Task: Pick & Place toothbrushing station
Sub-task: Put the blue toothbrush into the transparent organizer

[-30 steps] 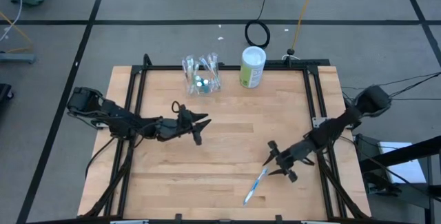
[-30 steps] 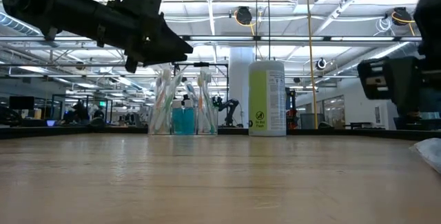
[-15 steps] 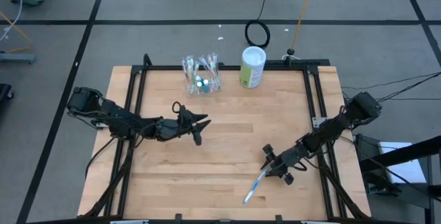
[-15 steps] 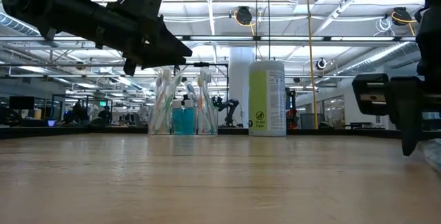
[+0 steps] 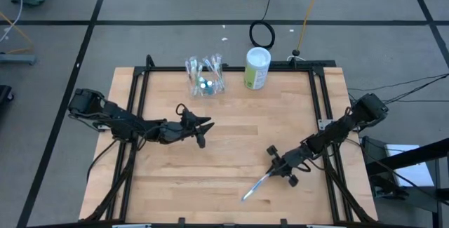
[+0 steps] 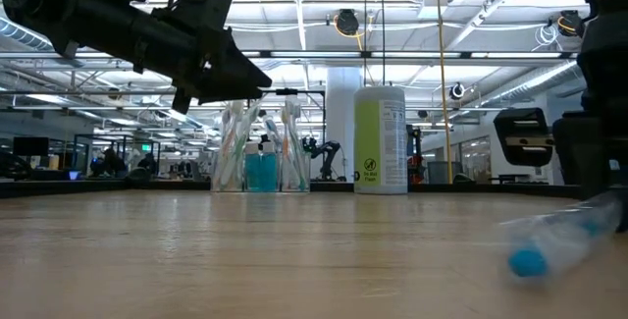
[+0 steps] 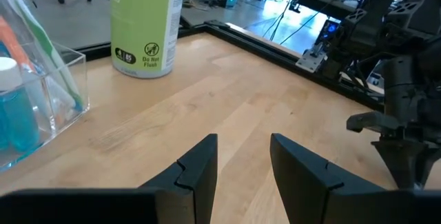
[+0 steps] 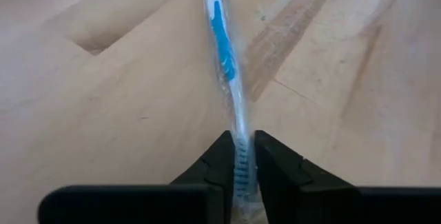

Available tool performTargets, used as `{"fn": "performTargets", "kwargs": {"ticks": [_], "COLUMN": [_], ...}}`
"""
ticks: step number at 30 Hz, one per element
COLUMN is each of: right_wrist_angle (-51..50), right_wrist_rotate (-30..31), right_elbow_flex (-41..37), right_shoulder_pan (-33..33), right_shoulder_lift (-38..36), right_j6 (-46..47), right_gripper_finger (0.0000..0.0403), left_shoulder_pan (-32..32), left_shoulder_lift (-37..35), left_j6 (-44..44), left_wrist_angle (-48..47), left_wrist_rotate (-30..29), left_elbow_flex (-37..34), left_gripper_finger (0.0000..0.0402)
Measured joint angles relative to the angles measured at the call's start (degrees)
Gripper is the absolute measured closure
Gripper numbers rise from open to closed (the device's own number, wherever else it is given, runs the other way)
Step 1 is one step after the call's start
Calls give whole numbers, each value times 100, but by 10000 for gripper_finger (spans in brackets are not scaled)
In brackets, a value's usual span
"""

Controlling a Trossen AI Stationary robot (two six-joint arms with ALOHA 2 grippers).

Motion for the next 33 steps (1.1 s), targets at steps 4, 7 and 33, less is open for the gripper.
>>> {"fn": "performTargets", "kwargs": {"ticks": [4, 7, 33], "right_wrist_angle": [-150, -490, -2860], "right_wrist_rotate": [193, 213, 2127], "right_elbow_flex": [94, 316, 3097], "right_shoulder_pan": [3, 1, -278], "right_shoulder_lift": [-1, 1, 1], "right_j6": [-55, -259, -4755], "right_gripper_finger": [359, 357, 365], "left_shoulder_pan": [0, 0, -158], "left_shoulder_lift": [0, 0, 1678], "left_j6": [-4, -123, -882], "left_wrist_angle": [-6, -2, -2901], "left_wrist_rotate": [0, 0, 3557], "left_elbow_flex": [0, 0, 3230], "left_gripper_finger": [261, 261, 261]}}
